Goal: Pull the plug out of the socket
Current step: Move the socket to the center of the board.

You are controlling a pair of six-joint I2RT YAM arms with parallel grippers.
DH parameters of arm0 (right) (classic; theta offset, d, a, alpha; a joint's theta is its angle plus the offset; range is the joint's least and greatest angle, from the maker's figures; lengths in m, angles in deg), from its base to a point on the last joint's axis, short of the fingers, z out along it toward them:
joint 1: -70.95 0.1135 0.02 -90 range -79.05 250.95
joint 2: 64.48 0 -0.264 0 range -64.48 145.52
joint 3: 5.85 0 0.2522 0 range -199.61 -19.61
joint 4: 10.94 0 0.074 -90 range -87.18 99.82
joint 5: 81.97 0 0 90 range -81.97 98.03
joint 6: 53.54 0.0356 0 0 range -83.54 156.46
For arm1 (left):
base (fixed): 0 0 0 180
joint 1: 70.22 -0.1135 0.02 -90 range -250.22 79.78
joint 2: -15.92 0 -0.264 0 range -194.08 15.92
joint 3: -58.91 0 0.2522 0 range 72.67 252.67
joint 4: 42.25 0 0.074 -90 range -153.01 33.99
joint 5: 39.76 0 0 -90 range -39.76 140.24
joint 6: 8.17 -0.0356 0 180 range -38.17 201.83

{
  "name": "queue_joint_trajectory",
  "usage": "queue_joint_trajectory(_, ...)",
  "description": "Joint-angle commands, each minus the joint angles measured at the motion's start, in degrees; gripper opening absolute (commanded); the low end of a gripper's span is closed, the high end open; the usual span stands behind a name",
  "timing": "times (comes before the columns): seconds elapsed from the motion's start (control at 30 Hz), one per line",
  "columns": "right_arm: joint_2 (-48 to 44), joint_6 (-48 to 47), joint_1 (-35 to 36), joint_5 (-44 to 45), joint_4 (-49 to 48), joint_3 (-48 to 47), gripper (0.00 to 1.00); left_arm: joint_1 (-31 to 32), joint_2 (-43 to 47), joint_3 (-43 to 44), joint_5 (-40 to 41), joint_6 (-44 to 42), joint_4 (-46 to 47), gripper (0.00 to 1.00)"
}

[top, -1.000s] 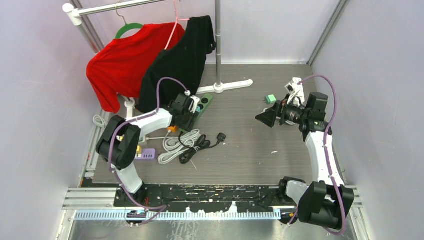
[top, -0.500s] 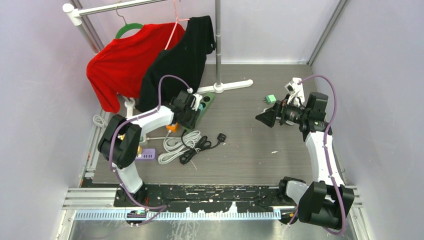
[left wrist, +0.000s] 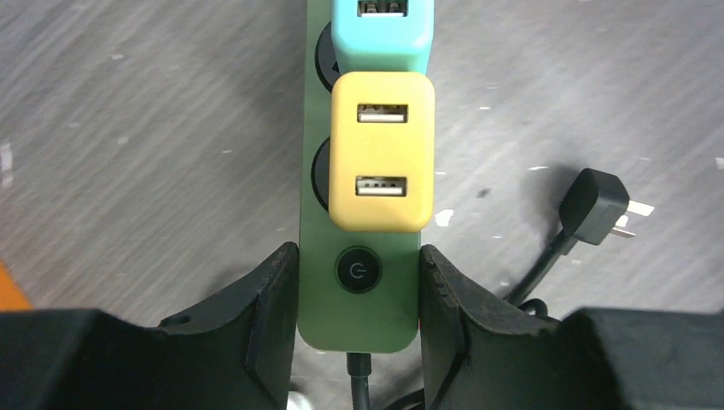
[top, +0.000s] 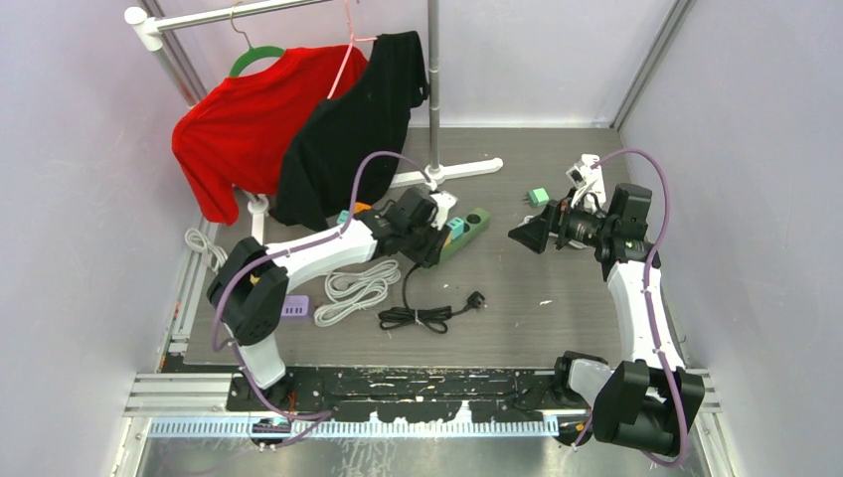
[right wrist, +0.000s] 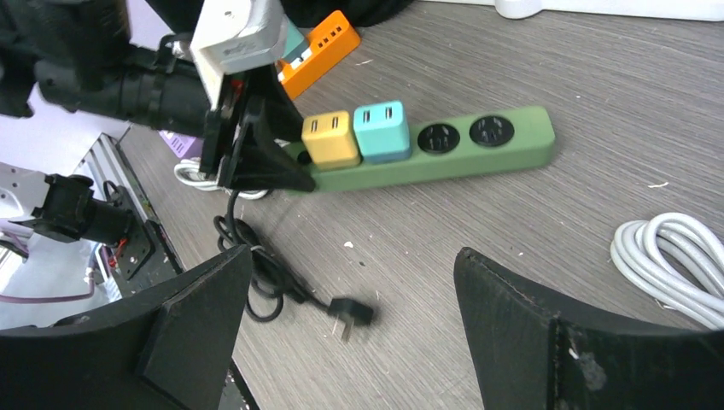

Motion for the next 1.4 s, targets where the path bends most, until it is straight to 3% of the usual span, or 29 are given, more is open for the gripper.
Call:
queue_joint_trajectory(0.0,-1.20,-1.59,-0.50,1.61,0.53,-3.15,0.93,4.99,1.21,3.80,-2.40,4.97,6.18,0.00)
queue_joint_trajectory(0.43,-1.21,-2.34,-1.68,2.78,2.13,-4.50,0.94,14.04,-7.12,2.92,-1.94,6.69,12.15,0.01)
queue_joint_trajectory(0.47,-1.18,-2.38,-1.75,2.79,2.21,-4.49,0.94,14.47,-7.26,2.46,-1.81,5.91,12.51,0.05)
queue_joint_trajectory(0.5,-1.22,-2.42,-1.73,2.78,2.20,-4.50,0.94,14.98,-7.22,1.94,-1.20,5.02,13.05,0.19)
queue_joint_trajectory(0.57,-1.14,-2.62,-1.81,2.83,2.41,-4.58,0.95,16.18,-6.59,0.25,0.75,3.21,14.41,0.38)
queue_joint_trajectory(0.7,-0.99,-3.07,-1.82,2.74,2.84,-4.67,0.95,17.42,-4.29,-3.59,3.15,1.22,17.66,0.62)
queue_joint_trajectory(0.83,-0.92,-3.32,-1.84,2.64,3.06,-4.68,0.95,17.60,-1.35,-6.65,3.65,0.32,19.38,0.71)
queue_joint_trajectory(0.97,-0.96,-3.93,-1.97,2.65,3.67,-4.76,0.95,17.74,3.26,-10.59,3.45,-0.65,21.78,0.71)
queue_joint_trajectory(1.17,-1.06,-6.13,-1.97,1.51,4.48,-4.52,0.95,17.70,13.63,-21.84,-0.56,-3.97,33.78,0.72)
queue_joint_trajectory(1.37,-1.26,-6.79,-1.98,0.82,4.24,-4.08,0.95,17.61,19.88,-29.34,-0.26,-4.73,44.65,0.96)
